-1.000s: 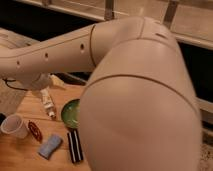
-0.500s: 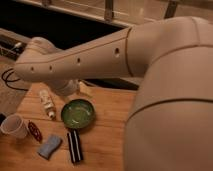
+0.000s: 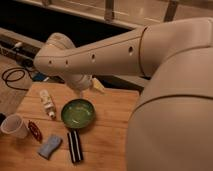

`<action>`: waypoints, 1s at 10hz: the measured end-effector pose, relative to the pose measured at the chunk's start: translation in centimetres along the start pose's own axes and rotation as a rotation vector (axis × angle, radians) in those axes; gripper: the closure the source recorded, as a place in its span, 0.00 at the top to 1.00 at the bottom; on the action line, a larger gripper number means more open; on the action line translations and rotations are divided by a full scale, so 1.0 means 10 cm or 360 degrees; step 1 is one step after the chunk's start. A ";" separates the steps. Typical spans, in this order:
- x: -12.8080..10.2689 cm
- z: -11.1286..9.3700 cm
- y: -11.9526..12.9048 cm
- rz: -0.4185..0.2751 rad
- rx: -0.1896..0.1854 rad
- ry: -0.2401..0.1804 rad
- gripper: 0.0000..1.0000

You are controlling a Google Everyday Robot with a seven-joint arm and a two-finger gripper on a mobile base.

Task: Move the arm in a circular motion

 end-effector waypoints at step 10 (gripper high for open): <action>-0.56 0.06 0.67 -0.0217 0.0033 0.0049 0.65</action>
